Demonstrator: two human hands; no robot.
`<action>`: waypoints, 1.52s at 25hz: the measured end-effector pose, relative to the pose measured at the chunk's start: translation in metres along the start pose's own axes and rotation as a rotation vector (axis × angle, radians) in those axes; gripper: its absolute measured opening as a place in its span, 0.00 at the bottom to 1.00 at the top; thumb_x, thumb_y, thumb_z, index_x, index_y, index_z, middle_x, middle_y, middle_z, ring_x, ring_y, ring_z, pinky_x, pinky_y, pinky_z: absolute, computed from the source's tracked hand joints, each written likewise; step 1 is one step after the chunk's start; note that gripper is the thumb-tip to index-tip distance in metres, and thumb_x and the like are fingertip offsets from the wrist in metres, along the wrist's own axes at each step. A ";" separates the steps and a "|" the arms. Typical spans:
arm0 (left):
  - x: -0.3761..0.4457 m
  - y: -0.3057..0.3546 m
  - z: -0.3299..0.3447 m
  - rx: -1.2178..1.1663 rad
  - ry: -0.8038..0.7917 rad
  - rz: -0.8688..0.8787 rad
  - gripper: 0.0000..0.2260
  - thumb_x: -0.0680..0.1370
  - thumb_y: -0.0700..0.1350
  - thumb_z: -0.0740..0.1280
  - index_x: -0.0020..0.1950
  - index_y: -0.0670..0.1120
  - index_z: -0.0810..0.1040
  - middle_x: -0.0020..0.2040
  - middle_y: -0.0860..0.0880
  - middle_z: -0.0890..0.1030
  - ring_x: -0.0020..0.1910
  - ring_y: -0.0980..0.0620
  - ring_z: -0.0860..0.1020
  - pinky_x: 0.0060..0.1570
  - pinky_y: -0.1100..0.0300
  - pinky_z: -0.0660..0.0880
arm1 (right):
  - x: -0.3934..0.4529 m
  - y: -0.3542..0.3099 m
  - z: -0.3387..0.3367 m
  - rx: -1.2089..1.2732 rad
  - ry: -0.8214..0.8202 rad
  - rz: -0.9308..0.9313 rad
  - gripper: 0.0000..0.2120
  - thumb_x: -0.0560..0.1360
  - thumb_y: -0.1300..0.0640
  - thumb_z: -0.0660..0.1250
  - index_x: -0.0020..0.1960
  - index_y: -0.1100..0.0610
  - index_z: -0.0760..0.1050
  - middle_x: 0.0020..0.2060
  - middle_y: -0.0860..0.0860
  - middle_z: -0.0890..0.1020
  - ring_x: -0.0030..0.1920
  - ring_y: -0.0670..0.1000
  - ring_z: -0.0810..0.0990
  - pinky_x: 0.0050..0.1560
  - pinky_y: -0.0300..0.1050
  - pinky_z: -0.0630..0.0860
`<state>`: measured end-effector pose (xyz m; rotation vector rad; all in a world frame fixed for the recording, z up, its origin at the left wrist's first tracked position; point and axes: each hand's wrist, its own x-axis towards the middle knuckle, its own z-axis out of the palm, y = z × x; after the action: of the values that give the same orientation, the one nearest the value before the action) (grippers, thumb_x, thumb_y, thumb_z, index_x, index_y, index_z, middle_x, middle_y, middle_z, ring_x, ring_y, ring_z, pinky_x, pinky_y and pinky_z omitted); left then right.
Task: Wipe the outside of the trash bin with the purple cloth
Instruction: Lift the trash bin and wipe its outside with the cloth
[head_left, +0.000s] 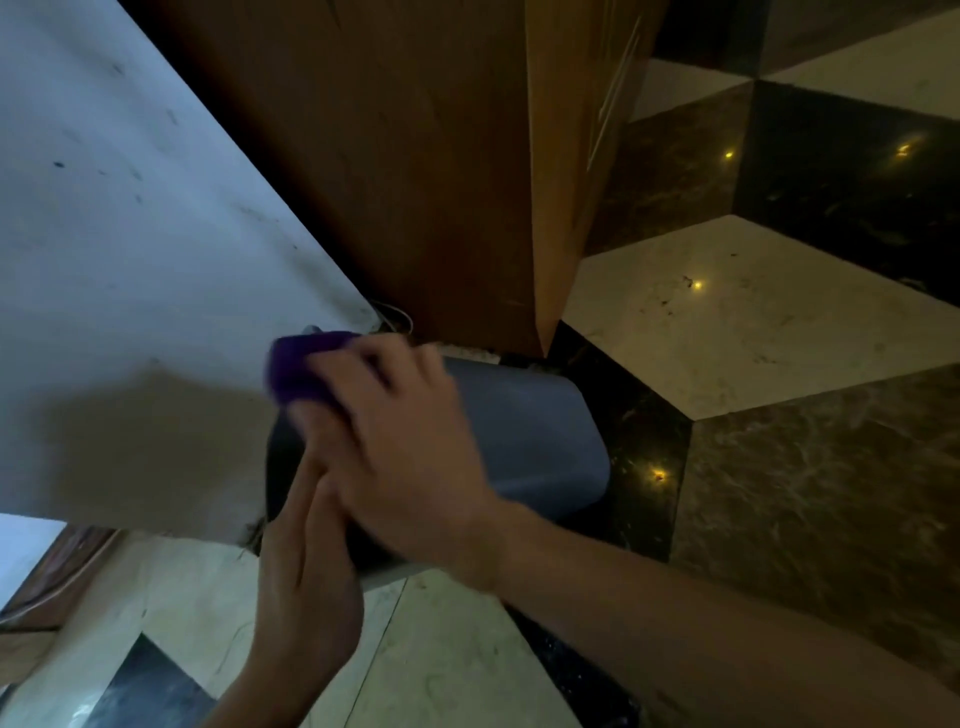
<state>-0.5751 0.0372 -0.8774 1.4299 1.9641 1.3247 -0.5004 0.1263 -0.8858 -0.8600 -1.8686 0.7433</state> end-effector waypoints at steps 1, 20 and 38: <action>-0.002 -0.001 0.000 -0.006 0.018 -0.022 0.20 0.79 0.49 0.51 0.68 0.61 0.73 0.59 0.61 0.81 0.57 0.61 0.79 0.50 0.63 0.77 | 0.001 -0.008 0.005 0.004 0.001 -0.038 0.13 0.80 0.43 0.55 0.62 0.46 0.67 0.60 0.51 0.73 0.54 0.57 0.71 0.50 0.52 0.70; 0.014 0.013 -0.028 0.062 -0.153 -0.250 0.15 0.70 0.56 0.56 0.53 0.59 0.76 0.48 0.53 0.81 0.43 0.52 0.79 0.45 0.41 0.77 | -0.039 0.179 -0.044 -0.240 -0.075 0.650 0.18 0.77 0.35 0.50 0.62 0.41 0.67 0.64 0.52 0.72 0.63 0.58 0.70 0.60 0.57 0.70; 0.138 0.043 0.007 0.700 -0.320 -0.188 0.16 0.84 0.53 0.50 0.50 0.44 0.69 0.44 0.46 0.73 0.39 0.50 0.71 0.33 0.55 0.64 | -0.097 0.174 -0.065 -0.322 -0.131 0.514 0.17 0.80 0.40 0.51 0.62 0.47 0.70 0.56 0.49 0.76 0.55 0.52 0.75 0.53 0.54 0.76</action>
<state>-0.6044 0.1636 -0.8142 1.5547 2.3586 0.2875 -0.3654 0.1566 -1.0430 -1.5673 -1.9307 0.8298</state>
